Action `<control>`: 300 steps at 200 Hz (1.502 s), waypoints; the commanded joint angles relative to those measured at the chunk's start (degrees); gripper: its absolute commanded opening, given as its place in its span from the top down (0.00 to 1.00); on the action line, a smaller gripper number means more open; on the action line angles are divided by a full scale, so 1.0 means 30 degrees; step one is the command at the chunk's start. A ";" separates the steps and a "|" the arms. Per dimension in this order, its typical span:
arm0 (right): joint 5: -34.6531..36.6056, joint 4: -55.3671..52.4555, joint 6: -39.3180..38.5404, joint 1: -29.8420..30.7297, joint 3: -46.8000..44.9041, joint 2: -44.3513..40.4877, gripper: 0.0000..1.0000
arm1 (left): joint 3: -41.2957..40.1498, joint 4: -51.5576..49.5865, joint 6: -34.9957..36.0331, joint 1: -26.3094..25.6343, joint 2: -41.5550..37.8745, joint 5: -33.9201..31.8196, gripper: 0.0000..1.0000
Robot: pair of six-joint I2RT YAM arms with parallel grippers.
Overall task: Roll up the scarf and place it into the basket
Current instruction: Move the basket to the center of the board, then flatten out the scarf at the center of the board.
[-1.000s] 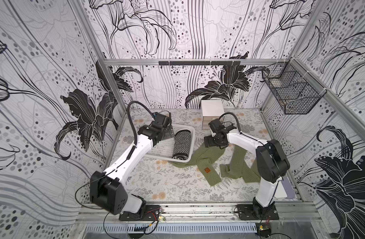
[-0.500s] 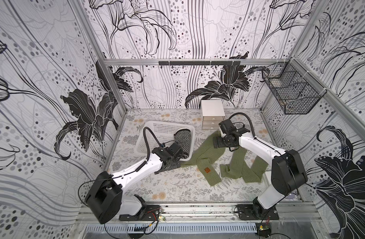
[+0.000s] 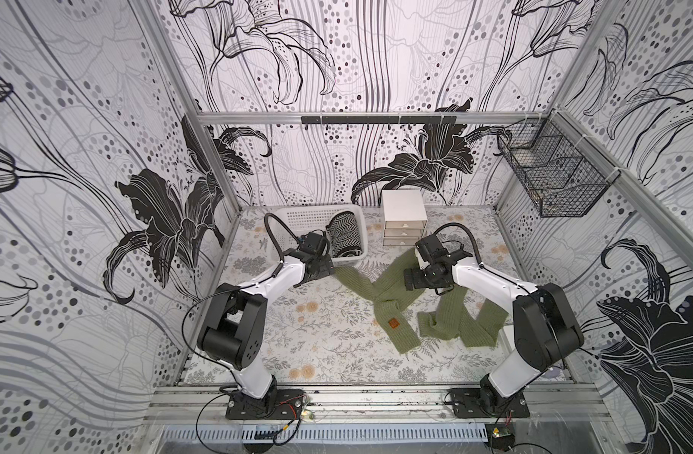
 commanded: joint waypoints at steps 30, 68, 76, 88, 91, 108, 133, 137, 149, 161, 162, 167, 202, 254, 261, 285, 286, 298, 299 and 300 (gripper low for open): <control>-0.1101 0.0444 -0.0302 0.1334 0.0310 0.0289 0.01 | 0.1687 0.0527 0.1885 0.1097 0.1219 -0.0114 0.01; -0.0265 -0.0611 0.0844 0.4395 -0.0771 -0.1599 0.01 | 0.0874 0.1430 0.1675 0.1467 -0.0291 0.1228 0.01; -0.0163 -0.0830 0.1348 0.4819 -0.1224 -0.1932 0.01 | 0.0496 0.1683 0.1663 0.1365 -0.0741 0.1938 0.01; 0.0143 -0.1287 0.2313 0.5465 -0.2153 -0.2504 0.01 | 0.0123 0.1555 0.1700 0.1063 -0.1036 0.2623 0.01; 0.0189 -0.1381 0.2535 0.5627 -0.2426 -0.2660 0.01 | 0.0069 0.1441 0.1716 0.0959 -0.1041 0.2748 0.01; 0.0311 -0.1542 0.3631 0.6638 -0.4002 -0.3620 0.01 | -0.0142 0.1001 0.2094 0.0218 -0.0519 0.3727 0.01; 0.0661 -0.2123 0.5120 0.8177 -0.5349 -0.4661 0.01 | -0.0156 0.1356 0.2215 -0.1128 0.0558 0.4128 0.01; 0.0773 -0.2260 0.5289 0.8449 -0.5441 -0.4756 0.01 | -0.0169 0.1570 0.2139 -0.1348 0.0708 0.4164 0.01; 0.1050 -0.2488 0.5796 0.9100 -0.5674 -0.5086 0.01 | 0.0068 0.2053 0.1808 -0.1871 0.1227 0.4132 0.01; 0.1026 -0.2435 0.6096 0.9360 -0.6004 -0.5247 0.01 | 0.0538 0.2354 0.1501 -0.2356 0.1994 0.3994 0.02; 0.1044 -0.2444 0.6108 0.9385 -0.6009 -0.5248 0.01 | 0.0578 0.2381 0.1463 -0.2397 0.2058 0.3951 0.02; 0.1126 -0.2478 0.6200 0.9459 -0.6082 -0.5277 0.01 | 0.0787 0.2461 0.1297 -0.2601 0.2368 0.3593 0.03; 0.1776 -0.2462 0.6457 0.9773 -0.6236 -0.5536 0.02 | 0.1397 0.4233 -0.0093 -0.3691 0.4576 0.1727 0.14; 0.1884 -0.2254 0.6490 0.9848 -0.6579 -0.5805 0.02 | 0.3001 0.3552 -0.1333 -0.4498 0.7334 -0.0168 0.42; 0.1828 -0.2173 0.6425 0.9848 -0.6627 -0.5780 0.02 | 0.2793 0.3544 -0.1533 -0.4719 0.7393 -0.0300 0.51; 0.1315 -0.1708 0.6048 0.9900 -0.6477 -0.5102 0.02 | 0.1761 0.3700 -0.2080 -0.5059 0.7359 -0.0314 0.82; 0.1306 -0.1685 0.6026 0.9903 -0.6479 -0.5073 0.02 | 0.1731 0.3714 -0.2085 -0.5066 0.7348 -0.0312 0.82; 0.1266 -0.1349 0.5947 1.0101 -0.6363 -0.4873 0.02 | 0.1211 0.3849 -0.2199 -0.5106 0.7343 -0.0181 0.91; 0.1267 -0.1344 0.5946 1.0121 -0.6349 -0.4855 0.02 | 0.1163 0.3847 -0.2203 -0.5105 0.7340 -0.0172 0.92; 0.1252 -0.1313 0.5916 1.0131 -0.6343 -0.4847 0.02 | 0.1110 0.3860 -0.2205 -0.5119 0.7324 -0.0153 0.92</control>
